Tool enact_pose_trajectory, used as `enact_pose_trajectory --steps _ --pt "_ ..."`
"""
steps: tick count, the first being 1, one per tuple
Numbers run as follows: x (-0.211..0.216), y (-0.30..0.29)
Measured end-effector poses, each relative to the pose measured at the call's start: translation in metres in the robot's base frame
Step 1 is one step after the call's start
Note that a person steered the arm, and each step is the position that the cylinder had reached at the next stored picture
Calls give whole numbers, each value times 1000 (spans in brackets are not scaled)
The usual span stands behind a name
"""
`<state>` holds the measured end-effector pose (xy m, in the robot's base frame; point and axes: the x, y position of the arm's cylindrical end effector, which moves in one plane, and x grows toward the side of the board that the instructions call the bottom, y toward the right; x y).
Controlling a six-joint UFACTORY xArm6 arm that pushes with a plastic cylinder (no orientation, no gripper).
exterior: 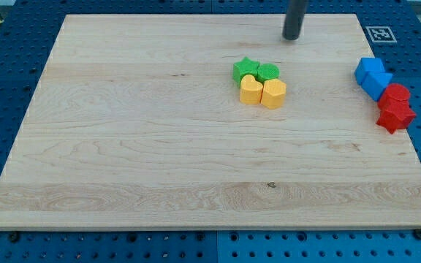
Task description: Separate the red star from the red circle
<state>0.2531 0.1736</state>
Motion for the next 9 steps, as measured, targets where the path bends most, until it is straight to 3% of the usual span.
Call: enact_pose_trajectory --steps 2,3,6,9 --pt "22 111" --pt "68 145" --pt "193 159" --pt "210 115"
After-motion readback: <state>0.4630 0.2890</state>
